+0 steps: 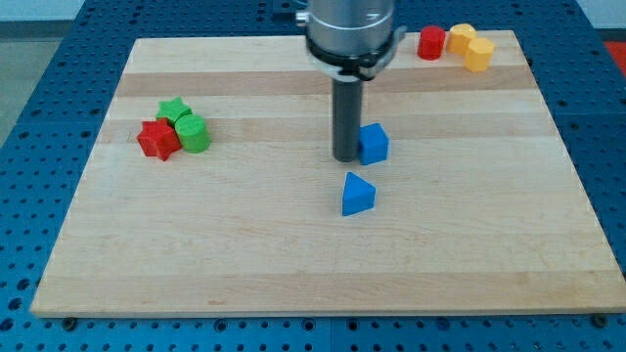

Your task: Point your arm to the blue cube

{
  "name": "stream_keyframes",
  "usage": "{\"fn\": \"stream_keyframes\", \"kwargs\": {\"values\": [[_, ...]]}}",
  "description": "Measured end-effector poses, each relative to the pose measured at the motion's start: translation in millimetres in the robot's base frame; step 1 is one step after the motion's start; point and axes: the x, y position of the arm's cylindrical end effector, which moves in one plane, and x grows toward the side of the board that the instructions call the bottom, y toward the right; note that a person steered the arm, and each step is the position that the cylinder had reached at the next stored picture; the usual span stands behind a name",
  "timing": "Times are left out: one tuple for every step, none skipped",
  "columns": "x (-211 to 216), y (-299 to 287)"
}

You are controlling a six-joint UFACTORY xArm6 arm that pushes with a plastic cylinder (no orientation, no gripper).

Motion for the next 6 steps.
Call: {"fn": "stream_keyframes", "kwargs": {"values": [[2,26],[2,47],[2,67],[-8,74],[-31,74],[-50,79]]}}
